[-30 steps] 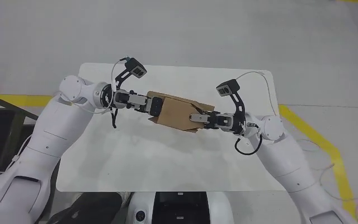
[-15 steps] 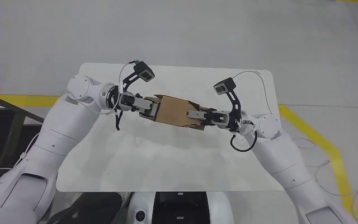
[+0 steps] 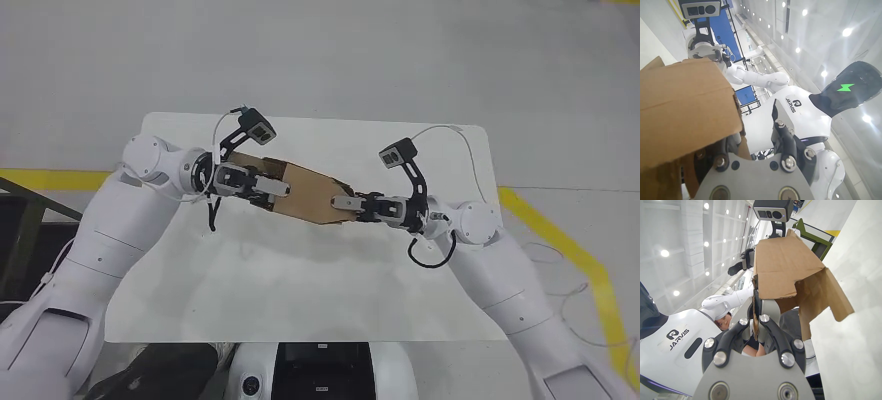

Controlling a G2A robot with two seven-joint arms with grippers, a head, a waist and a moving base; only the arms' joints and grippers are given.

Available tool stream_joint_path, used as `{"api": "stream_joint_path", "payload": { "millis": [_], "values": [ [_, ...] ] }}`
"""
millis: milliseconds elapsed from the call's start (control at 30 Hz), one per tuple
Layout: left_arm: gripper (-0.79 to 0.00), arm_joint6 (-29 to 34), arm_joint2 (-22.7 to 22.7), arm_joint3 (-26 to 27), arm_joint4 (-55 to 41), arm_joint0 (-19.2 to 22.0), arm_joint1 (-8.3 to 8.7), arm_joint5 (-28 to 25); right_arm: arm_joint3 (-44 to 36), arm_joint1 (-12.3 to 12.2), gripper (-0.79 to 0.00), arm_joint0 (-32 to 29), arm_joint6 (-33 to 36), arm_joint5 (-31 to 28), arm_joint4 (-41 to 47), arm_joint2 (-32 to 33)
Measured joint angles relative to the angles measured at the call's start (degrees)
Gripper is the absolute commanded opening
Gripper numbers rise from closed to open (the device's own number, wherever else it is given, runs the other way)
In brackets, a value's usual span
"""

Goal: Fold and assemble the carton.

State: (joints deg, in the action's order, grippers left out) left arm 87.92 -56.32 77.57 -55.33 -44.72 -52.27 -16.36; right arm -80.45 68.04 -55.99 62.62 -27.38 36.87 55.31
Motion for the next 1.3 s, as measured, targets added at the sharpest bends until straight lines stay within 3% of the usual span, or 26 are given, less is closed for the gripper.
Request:
{"api": "stream_joint_path", "payload": {
  "millis": [533,933,1033,1100,1300],
  "values": [
    [-0.610,-2.03,-1.24,-0.03,6.75,-1.18,-0.62,-1.57,-0.93,0.17,-0.785,-0.77,0.01,0.28,-1.13,1.12],
    [-0.643,-2.57,-1.72,-0.15,8.73,-1.55,-1.18,-1.42,-1.38,0.33,-0.785,-1.33,0.20,0.55,-1.40,1.63],
    [-0.699,-2.75,-1.87,-0.15,9.26,-1.67,-1.29,-1.46,-1.73,0.35,-0.785,-1.57,0.41,0.66,-1.44,1.74],
    [-0.785,-2.85,-2.00,-0.11,9.58,-1.76,-1.37,-1.50,-1.97,0.36,-0.785,-1.74,0.51,0.66,-1.60,1.82],
    [-0.785,-2.94,-2.34,-0.07,10.15,-1.97,-1.58,-1.37,-2.41,0.37,-0.770,-2.18,0.43,0.81,-2.05,2.12]
  ]
}}
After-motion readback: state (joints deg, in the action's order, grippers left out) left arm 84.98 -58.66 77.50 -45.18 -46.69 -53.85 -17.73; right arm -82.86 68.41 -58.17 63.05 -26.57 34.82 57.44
